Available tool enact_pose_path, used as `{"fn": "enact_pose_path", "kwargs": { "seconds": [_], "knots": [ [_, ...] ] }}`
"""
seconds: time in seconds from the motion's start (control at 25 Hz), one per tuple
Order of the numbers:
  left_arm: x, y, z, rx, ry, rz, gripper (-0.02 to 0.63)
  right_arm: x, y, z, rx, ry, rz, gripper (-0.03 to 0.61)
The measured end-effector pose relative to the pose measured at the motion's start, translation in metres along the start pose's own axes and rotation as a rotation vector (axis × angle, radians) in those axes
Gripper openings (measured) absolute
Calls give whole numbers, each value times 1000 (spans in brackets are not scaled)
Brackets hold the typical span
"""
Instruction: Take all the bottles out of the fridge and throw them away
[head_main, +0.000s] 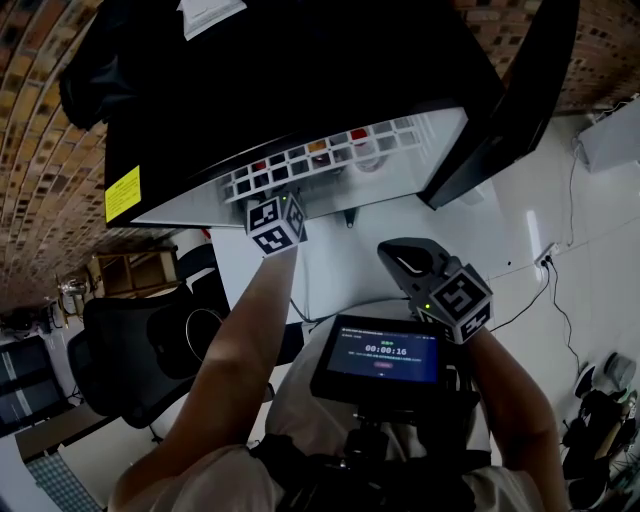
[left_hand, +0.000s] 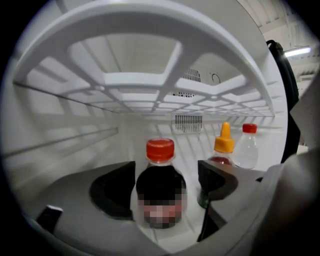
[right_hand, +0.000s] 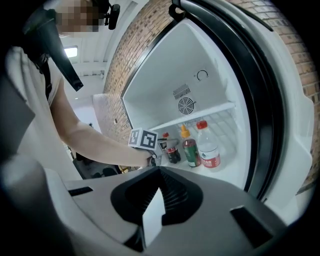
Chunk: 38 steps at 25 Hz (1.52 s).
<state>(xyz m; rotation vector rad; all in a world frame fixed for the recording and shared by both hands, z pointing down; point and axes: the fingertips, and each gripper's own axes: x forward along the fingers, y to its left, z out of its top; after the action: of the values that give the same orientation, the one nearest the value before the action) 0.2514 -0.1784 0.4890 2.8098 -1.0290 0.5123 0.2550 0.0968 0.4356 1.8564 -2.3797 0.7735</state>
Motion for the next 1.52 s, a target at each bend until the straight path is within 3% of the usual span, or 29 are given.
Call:
{"fn": "enact_pose_path", "kwargs": {
  "seconds": [0.04,0.6,0.68,0.76,1.2,1.36,1.52],
  "knots": [
    [0,-2,-5,4,14,-8,414,0,1,0,0,0,1,3],
    [17,9,-43,-75,111,59,416,-10,-1,-8,18,12,-29,3],
    [16,13,-48,-66,124,80,337,-11,-1,-10,19,17,-31,3],
    [14,14,-48,-53,130,75,327,-11,0,-11,21,21,-33,3],
    [-39,-12,-60,3,149,-36,326,3,7,-8,12,16,24,3],
    [-66,-28,-63,25,174,-138,325,16,17,-5,8,12,56,3],
    [-95,-46,-58,-36,175,-256,325,27,28,-2,8,2,92,3]
  ]
}}
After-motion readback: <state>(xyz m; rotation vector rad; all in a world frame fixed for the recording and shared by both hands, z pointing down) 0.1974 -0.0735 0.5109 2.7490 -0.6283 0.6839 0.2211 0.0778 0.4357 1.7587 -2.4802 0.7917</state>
